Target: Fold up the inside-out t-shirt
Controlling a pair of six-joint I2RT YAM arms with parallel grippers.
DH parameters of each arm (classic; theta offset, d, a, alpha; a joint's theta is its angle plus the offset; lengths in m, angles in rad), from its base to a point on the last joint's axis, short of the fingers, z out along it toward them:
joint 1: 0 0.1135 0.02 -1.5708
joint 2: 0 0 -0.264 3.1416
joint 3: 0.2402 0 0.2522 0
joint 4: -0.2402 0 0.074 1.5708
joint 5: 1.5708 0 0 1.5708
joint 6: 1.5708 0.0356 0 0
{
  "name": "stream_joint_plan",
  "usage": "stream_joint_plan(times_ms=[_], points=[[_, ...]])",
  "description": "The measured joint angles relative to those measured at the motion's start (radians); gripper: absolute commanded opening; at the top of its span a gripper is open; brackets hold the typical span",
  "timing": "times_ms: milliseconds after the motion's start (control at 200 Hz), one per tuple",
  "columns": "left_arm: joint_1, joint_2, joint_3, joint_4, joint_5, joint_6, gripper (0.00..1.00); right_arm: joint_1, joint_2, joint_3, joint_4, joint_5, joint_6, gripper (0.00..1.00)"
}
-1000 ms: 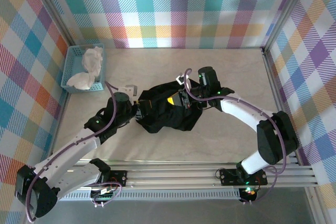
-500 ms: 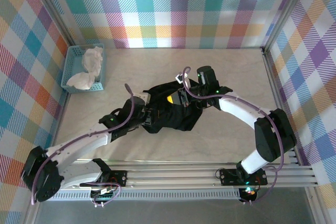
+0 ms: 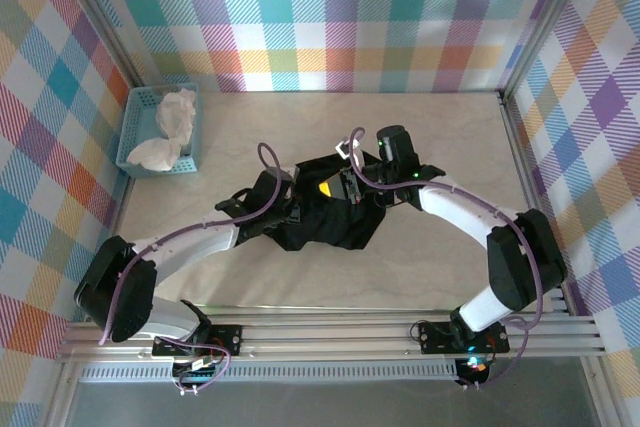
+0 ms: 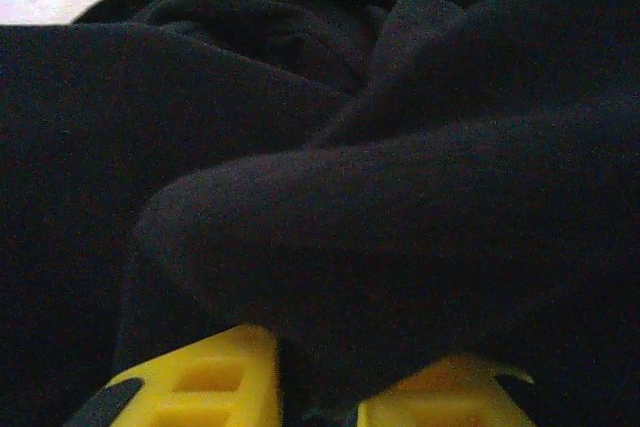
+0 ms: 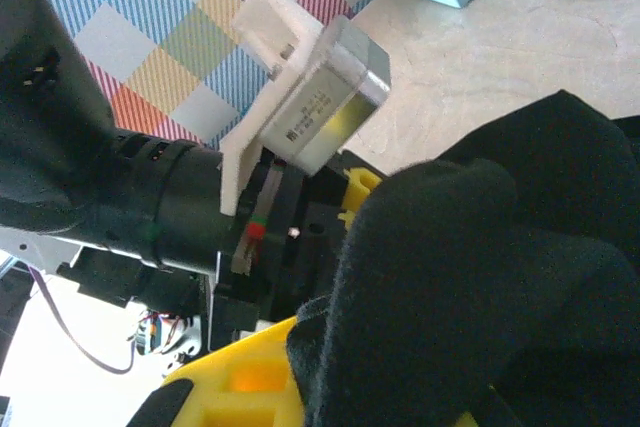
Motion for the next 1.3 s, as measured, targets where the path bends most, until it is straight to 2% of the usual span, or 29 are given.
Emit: stream_joint_plan(times_ms=[110, 250, 375, 475, 610, 695, 785, 880, 965, 1090, 1175, 1300], points=[[0.016, -0.018, -0.006, 0.039, 0.063, 0.003, 0.02, -0.010, -0.025, 0.000, -0.042, 0.060, -0.027, 0.00], [0.050, -0.159, -0.062, 0.085, 0.197, 0.016, 0.00, -0.011, -0.045, 0.026, -0.148, 0.241, -0.046, 0.02], [0.066, -0.298, -0.126, 0.189, 0.352, 0.015, 0.00, -0.011, -0.037, 0.086, -0.224, 0.385, -0.030, 0.11], [0.068, -0.358, -0.166, 0.270, 0.441, 0.000, 0.00, -0.011, -0.019, 0.126, -0.256, 0.457, -0.017, 0.25], [0.080, -0.370, -0.175, 0.316, 0.492, -0.026, 0.00, -0.011, -0.021, 0.144, -0.337, 0.550, -0.035, 0.41], [0.087, -0.370, -0.176, 0.340, 0.511, -0.049, 0.00, -0.007, -0.051, 0.143, -0.397, 0.593, -0.064, 0.47], [0.090, -0.371, -0.176, 0.362, 0.522, -0.075, 0.00, 0.006, -0.129, 0.127, -0.438, 0.626, -0.114, 0.51], [0.092, -0.371, -0.176, 0.377, 0.529, -0.095, 0.00, 0.048, -0.252, 0.094, -0.456, 0.658, -0.170, 0.60], [0.093, -0.371, -0.176, 0.375, 0.528, -0.106, 0.00, 0.100, -0.356, 0.063, -0.457, 0.681, -0.216, 0.60], [0.093, -0.371, -0.176, 0.375, 0.526, -0.116, 0.00, 0.166, -0.427, 0.031, -0.440, 0.672, -0.258, 0.48], [0.093, -0.371, -0.176, 0.375, 0.526, -0.116, 0.00, 0.208, -0.397, 0.024, -0.417, 0.653, -0.272, 0.40], [0.093, -0.371, -0.176, 0.375, 0.526, -0.116, 0.00, 0.245, -0.274, 0.023, -0.360, 0.645, -0.241, 0.39]])
